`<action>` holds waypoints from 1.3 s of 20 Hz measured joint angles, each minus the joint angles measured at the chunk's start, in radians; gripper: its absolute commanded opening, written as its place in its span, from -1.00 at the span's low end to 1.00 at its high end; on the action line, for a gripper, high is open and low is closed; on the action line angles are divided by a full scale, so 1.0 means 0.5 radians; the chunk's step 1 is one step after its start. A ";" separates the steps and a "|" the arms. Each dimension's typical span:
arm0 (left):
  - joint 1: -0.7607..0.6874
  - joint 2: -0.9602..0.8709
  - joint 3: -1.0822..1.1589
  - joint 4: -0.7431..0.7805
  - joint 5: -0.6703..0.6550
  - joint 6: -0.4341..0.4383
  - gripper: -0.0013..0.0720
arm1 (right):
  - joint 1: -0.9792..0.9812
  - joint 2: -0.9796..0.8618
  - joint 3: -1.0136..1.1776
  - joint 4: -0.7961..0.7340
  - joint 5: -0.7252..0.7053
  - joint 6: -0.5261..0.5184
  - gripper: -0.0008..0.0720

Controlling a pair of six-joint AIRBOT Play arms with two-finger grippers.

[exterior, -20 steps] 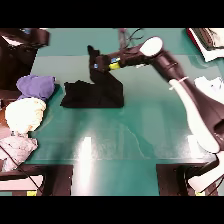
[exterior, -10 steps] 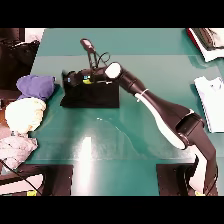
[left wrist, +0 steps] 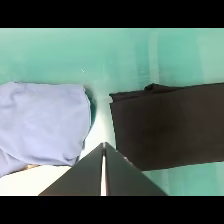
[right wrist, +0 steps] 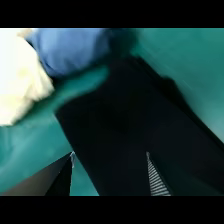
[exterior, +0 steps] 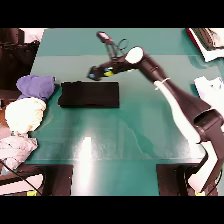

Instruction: Fold the shirts.

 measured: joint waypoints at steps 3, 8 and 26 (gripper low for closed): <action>0.001 0.000 0.000 -0.062 -0.010 0.000 -0.90 | -0.269 0.117 -0.273 -0.081 0.228 0.069 0.41; 0.001 0.000 0.000 -0.144 -0.012 0.000 -0.90 | -0.552 0.198 -0.742 0.054 0.285 0.185 0.85; 0.001 0.000 -0.063 -0.191 -0.034 0.001 -0.90 | -0.106 -0.082 -0.900 0.745 -0.506 0.058 -0.93</action>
